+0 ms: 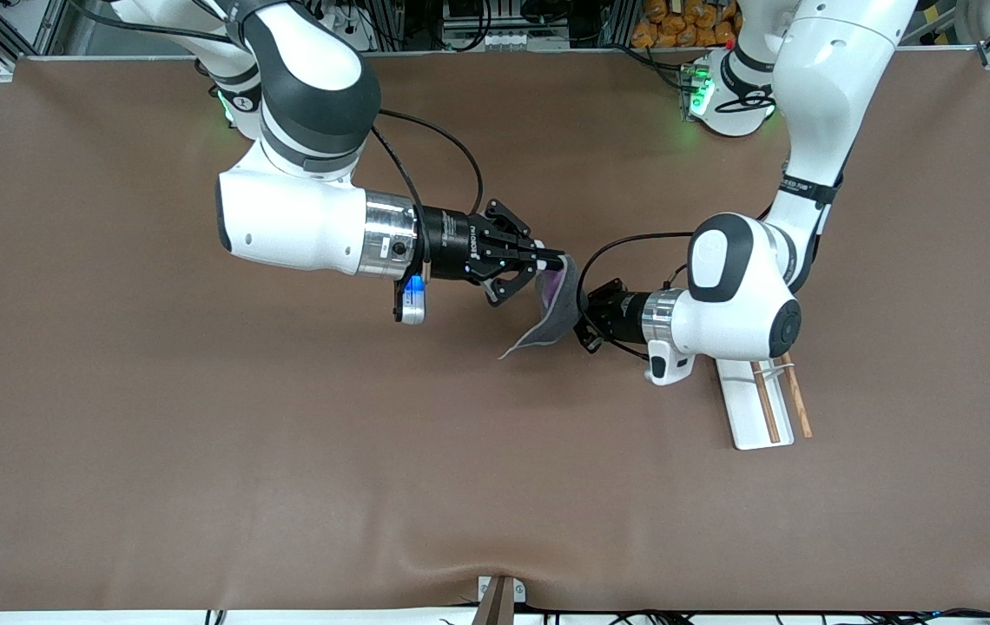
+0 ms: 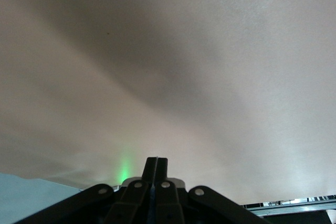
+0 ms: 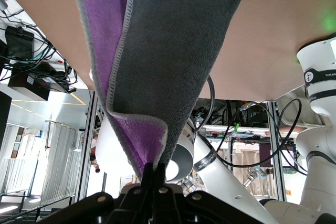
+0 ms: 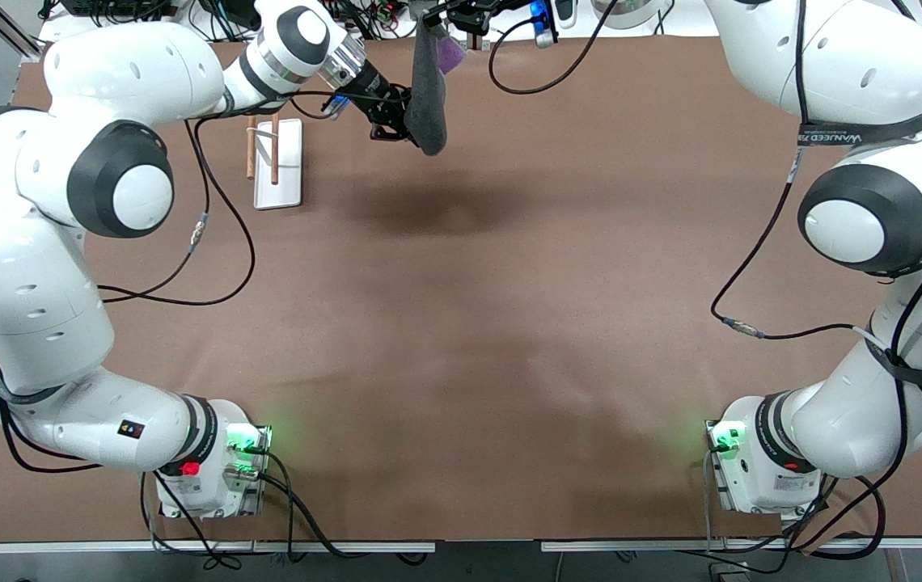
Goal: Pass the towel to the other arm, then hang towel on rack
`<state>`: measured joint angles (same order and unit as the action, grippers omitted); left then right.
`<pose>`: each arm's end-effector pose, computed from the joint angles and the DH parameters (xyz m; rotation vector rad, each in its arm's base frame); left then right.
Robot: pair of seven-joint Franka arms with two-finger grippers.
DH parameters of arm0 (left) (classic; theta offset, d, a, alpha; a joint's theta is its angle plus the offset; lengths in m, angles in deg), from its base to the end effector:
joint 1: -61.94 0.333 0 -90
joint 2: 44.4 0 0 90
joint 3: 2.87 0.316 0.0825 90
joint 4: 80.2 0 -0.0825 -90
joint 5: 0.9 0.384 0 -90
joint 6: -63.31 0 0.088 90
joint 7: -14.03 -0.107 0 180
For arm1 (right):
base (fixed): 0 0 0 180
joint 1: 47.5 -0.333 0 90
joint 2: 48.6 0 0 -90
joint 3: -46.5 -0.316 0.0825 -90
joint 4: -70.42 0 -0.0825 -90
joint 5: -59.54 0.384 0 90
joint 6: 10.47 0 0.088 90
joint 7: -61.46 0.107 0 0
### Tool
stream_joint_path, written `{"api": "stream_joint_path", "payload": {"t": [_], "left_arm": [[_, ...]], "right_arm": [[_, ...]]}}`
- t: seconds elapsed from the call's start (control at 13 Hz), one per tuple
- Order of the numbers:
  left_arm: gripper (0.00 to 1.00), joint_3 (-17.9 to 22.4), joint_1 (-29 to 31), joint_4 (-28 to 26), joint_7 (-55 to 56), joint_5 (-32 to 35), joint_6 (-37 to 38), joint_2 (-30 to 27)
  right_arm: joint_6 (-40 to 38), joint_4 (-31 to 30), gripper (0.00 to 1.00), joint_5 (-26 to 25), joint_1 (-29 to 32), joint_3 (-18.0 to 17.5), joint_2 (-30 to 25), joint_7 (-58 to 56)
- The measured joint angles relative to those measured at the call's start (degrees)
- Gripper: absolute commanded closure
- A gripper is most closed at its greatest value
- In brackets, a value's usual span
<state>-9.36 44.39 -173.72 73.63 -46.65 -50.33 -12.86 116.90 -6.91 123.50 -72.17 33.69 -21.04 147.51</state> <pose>0.6011 -0.3071 0.3040 2.2287 1.2831 -0.8719 0.5898 0.4414 0.5175 -1.5996 1.4168 0.9605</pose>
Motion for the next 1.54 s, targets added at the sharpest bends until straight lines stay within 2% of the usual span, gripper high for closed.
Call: {"api": "stream_joint_path", "payload": {"t": [0.15, 0.23, 0.69, 0.92, 1.0, 1.15, 1.38, 1.54], "left_arm": [[1.0, 0.2, 1.18, 0.66, 0.0, 0.0, 0.25, -0.66], [1.0, 0.42, 2.5, 1.34, -0.02, 0.26, 1.68, -1.21], [1.0, 0.81, 11.38, 8.69, -2.39, 7.73, 10.84, -3.01], [1.0, 0.83, 14.53, 9.66, -10.53, 13.0, 14.05, -4.74], [1.0, 0.86, 15.8, 9.66, -14.84, 14.48, 15.35, -5.48], [1.0, 0.9, 18.31, 9.66, -25.84, 16.61, 17.73, -6.41], [1.0, 0.94, 20.93, 9.55, -43.47, 21.36, 18.48, -6.52], [1.0, 1.06, 23.82, 9.32, -51.93, 22.02, 18.48, -6.22]], "right_arm": [[-0.1, 0.02, 0.13, 0.0, 0.07, 0.05, 0.0, 0.03], [-0.65, 0.04, 0.0, 0.0, 0.23, 0.1, 0.01, 0.06], [-5.88, 0.12, 0.0, -0.02, 2.65, 0.77, 0.04, 0.07], [-13.7, 0.32, 0.0, -0.77, 7.22, 1.14, 0.04, 0.01], [-16.51, 0.55, 0.0, -3.04, 9.36, 1.22, 0.03, -0.06], [-22.85, 1.37, 0.0, -13.26, 12.48, 1.24, -0.16, -0.07], [-27.32, 2.46, 0.0, -31.66, 12.66, 0.59, -2.22, -0.2], [-34.8, 2.6, 0.0, -44.37, 12.52, 0.29, -4.3, -6.09]]}}
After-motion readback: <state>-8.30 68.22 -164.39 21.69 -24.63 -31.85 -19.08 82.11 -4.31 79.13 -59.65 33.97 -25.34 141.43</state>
